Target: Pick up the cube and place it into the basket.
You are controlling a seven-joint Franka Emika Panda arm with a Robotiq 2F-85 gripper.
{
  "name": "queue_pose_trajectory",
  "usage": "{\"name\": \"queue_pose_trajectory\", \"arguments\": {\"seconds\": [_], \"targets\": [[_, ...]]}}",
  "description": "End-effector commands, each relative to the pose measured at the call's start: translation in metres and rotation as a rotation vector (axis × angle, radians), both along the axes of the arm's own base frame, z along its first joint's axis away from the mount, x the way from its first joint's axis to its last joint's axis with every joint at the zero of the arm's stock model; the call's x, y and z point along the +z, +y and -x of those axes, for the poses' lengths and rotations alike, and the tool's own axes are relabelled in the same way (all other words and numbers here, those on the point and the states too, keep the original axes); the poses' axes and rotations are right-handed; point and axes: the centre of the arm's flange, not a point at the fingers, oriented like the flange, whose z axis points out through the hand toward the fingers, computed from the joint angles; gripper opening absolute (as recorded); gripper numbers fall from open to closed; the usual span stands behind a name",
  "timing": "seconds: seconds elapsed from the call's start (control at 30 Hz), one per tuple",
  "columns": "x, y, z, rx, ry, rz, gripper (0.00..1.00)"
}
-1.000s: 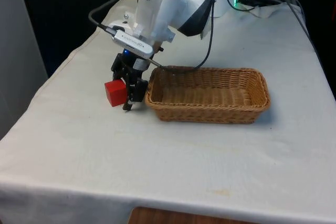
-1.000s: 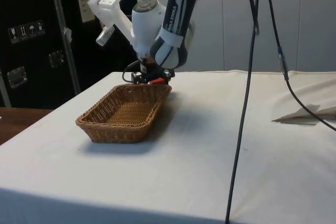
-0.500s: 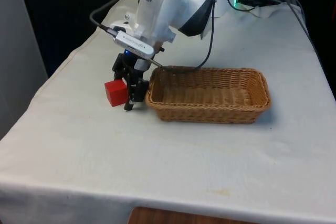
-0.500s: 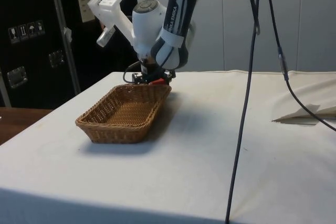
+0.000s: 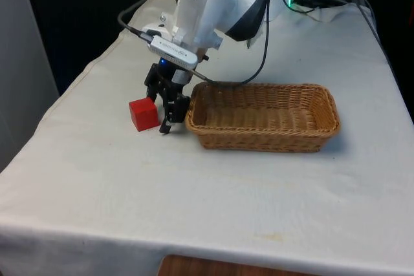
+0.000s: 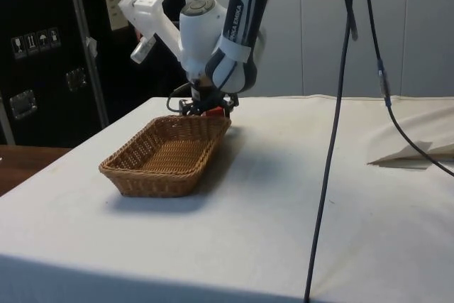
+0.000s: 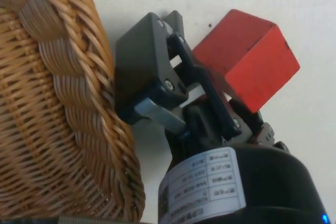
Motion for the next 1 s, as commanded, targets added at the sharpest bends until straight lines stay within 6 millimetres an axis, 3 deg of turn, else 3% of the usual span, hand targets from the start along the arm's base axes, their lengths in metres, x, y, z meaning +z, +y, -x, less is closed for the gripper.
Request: {"name": "queue_pose_trajectory", "arguments": {"seconds": [0.0, 0.97], "targets": [[0.001, -0.001, 0.002, -0.001, -0.006, 0.008, 1.00], [0.036, -0.007, 0.013, -0.015, -0.015, -0.006, 1.00]]}}
